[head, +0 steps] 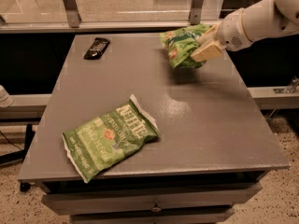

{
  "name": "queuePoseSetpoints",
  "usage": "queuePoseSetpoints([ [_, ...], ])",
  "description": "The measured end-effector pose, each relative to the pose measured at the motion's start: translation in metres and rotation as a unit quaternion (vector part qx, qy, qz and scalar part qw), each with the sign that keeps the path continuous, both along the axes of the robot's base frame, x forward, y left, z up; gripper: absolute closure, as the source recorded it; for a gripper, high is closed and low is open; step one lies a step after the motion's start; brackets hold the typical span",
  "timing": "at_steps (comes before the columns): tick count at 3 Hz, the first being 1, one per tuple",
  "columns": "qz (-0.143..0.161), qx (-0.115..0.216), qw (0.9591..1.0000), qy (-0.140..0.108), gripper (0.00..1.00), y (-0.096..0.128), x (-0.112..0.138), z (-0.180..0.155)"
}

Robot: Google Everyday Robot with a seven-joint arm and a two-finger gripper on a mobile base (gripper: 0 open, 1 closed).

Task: Move green rice chip bag near green jalapeno chip bag

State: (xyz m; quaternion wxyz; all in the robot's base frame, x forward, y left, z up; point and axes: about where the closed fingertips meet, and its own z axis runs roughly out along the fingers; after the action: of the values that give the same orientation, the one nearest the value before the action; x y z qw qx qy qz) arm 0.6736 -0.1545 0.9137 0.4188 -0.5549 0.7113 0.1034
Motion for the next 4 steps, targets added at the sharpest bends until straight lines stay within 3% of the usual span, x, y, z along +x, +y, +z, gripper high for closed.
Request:
queuePoseSetpoints([
  [1,0.055,0.009,0.9980,0.030,1.00,0.022,-0.049,-0.005],
  [2,0.102,0.025,0.9930,0.055,1.00,0.045,-0.090,-0.014],
  [4,0.190,0.042,0.9766,0.091,1.00,0.080,-0.166,-0.034],
])
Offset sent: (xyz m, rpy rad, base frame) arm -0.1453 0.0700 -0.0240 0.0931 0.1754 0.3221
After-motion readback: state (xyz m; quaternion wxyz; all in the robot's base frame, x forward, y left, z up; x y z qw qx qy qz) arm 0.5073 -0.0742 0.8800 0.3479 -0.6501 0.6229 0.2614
